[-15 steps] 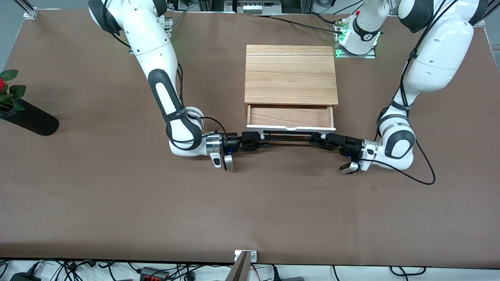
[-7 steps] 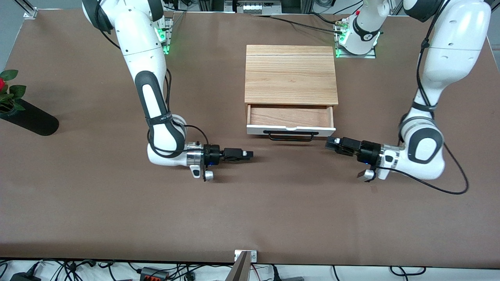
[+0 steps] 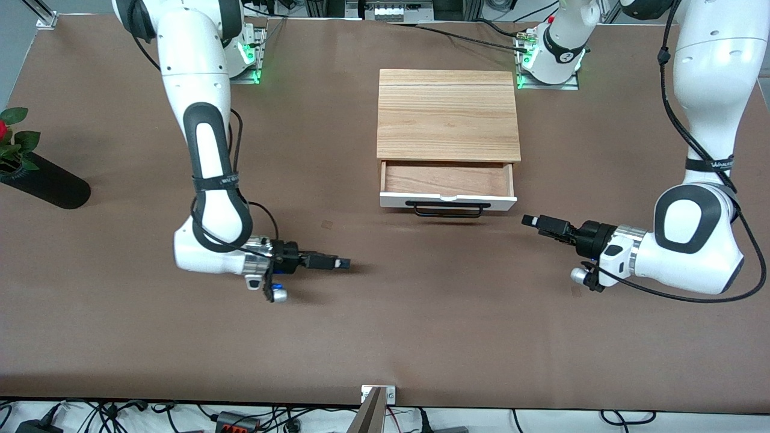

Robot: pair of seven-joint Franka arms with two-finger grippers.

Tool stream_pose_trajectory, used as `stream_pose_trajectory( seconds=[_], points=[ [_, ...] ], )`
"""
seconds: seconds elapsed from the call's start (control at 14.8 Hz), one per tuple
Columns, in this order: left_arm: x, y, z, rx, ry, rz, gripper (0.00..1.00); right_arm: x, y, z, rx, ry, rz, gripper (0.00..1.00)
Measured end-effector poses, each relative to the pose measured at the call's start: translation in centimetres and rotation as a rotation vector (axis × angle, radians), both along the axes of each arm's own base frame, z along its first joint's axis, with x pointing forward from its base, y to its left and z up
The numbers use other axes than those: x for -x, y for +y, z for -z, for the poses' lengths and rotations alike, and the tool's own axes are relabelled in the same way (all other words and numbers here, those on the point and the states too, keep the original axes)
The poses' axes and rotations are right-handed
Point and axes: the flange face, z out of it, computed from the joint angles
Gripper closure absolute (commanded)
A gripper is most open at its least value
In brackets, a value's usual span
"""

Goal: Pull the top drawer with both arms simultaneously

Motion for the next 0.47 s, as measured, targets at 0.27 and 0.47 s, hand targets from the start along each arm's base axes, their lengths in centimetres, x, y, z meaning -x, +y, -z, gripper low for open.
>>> stream_pose_trajectory(
  seconds=[0.27,0.47],
  points=[
    [0.3,-0.4,-0.2,-0.364,-0.015,0.059,0.00,-2.9,-7.4,-6.1,0.127,0.024,0.061,0.00],
    [0.4,-1.6,-2.2,-0.607,-0.060,0.069,0.00,-4.3,-17.2,-12.3,0.331,-0.049,0.123,0.00]
  ],
)
